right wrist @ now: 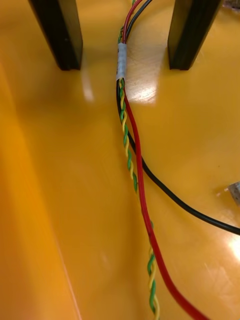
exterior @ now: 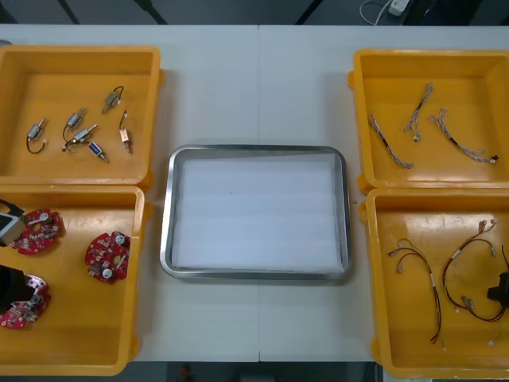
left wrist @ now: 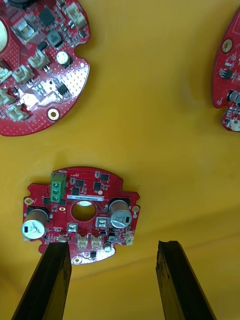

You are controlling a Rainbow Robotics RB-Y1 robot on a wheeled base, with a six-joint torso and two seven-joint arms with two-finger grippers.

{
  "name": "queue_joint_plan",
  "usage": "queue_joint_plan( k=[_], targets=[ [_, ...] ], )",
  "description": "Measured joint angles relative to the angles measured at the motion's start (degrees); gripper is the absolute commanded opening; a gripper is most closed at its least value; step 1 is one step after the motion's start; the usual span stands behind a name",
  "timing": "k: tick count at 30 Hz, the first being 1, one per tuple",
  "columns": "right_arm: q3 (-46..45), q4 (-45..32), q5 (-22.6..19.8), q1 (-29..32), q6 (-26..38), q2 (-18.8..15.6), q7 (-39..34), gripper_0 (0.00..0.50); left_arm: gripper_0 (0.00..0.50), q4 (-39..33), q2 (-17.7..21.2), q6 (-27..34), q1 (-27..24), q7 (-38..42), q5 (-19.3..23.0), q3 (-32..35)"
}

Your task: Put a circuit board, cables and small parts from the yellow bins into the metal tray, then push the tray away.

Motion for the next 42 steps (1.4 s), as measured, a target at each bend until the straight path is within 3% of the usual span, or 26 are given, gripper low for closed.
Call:
queue_joint_plan(
  k=[1,3,17,42],
  targets=[
    [0.0,0.0,0.0,0.0,-0.1,0.0,0.0,0.06,0.5,0.4,0.0,-0.2,0.1,0.0,0.2,0.0],
    [0.0,0.0,0.0,0.0,-0.2,0.0,0.0,0.0,0.5,1.5,0.0,-0.8,0.2,0.0,0.6,0.0],
    [0.0,0.0,-0.1,-0.6,1.0,0.0,0.0,0.0,0.5,4.2,0.0,-5.1,0.2,0.0,0.7,-2.2],
    [-19.1,-20.4,-0.8,-5.2,34.8,0.0,3.9,0.0,0.5,8.0,0.0,-7.1,0.3,-0.1,1.0,-4.4]
  ],
)
